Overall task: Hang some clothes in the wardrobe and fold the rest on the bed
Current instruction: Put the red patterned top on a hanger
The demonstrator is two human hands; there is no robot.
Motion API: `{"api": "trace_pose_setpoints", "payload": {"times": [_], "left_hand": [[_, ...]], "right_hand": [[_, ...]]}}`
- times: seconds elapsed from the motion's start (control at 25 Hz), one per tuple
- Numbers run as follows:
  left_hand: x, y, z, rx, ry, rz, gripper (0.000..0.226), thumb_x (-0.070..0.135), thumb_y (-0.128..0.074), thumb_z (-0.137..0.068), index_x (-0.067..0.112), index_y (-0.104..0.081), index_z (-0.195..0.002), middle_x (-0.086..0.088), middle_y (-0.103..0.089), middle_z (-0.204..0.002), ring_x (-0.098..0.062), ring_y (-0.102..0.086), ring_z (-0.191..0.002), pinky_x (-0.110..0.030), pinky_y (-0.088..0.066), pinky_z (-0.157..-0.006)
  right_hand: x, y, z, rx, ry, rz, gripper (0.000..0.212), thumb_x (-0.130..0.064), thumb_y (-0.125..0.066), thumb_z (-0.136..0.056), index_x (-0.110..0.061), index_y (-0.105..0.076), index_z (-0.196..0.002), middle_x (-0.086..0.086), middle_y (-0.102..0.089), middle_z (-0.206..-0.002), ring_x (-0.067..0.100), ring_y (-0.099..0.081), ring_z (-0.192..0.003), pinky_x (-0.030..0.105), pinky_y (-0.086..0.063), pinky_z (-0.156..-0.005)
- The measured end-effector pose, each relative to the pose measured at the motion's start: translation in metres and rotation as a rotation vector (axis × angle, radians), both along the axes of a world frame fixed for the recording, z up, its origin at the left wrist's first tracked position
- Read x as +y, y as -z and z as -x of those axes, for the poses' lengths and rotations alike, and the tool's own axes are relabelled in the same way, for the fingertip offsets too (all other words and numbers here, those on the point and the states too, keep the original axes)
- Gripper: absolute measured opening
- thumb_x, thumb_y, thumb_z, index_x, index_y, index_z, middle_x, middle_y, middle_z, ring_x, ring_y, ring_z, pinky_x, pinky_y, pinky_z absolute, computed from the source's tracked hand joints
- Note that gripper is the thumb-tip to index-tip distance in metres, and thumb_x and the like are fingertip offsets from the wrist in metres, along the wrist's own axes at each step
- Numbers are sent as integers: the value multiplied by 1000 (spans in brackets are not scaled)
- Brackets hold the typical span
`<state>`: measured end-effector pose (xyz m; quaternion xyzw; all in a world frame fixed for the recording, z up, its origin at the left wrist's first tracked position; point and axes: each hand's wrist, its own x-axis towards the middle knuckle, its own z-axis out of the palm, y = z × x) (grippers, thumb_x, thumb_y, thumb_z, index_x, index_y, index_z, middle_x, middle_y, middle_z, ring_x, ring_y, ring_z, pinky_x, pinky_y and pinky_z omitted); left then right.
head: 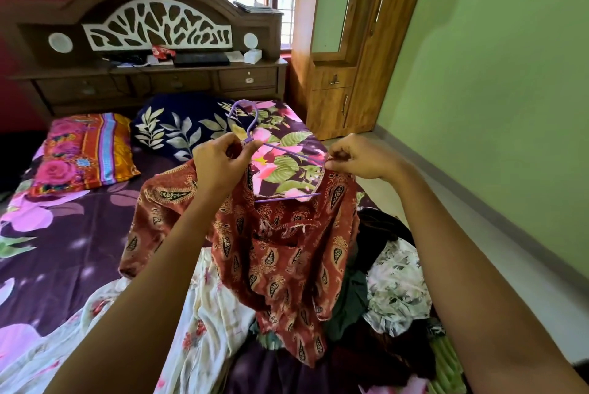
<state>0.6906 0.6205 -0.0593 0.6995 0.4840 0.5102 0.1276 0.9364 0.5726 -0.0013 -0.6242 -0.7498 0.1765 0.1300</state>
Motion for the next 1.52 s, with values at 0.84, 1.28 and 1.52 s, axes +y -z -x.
{"api": "trace_pose_setpoints", "payload": {"times": [0.84,1.28,1.52], "left_hand": [[41,-53,27,261,-120,-264,30,22,-46,-94,-1,-62,-103,-21,-60,-92,-38,-55,-86,-43,-42,-75],[48,-202,10,-4,-3,-419,18,25,-70,-83,7,-69,-83,2,-59,-75,-9,-50,-67,-23,-35,-62],[47,-186,20,-144,11,-139,23,33,-72,-80,13,-63,-73,8,-51,-53,-5,-43,-48,-26,-40,-59]], "right_hand": [[23,-40,-18,586,274,-532,13,-5,-53,-93,-12,-64,-91,14,-67,-97,23,-59,-88,33,-46,-81],[34,-130,-39,549,142,-681,14,-14,-54,-95,-21,-61,-105,0,-63,-100,19,-59,-98,33,-49,-89],[25,-109,-27,389,416,-1084,45,-27,-79,-75,-4,-57,-107,-2,-51,-100,13,-51,-93,11,-41,-78]]}}
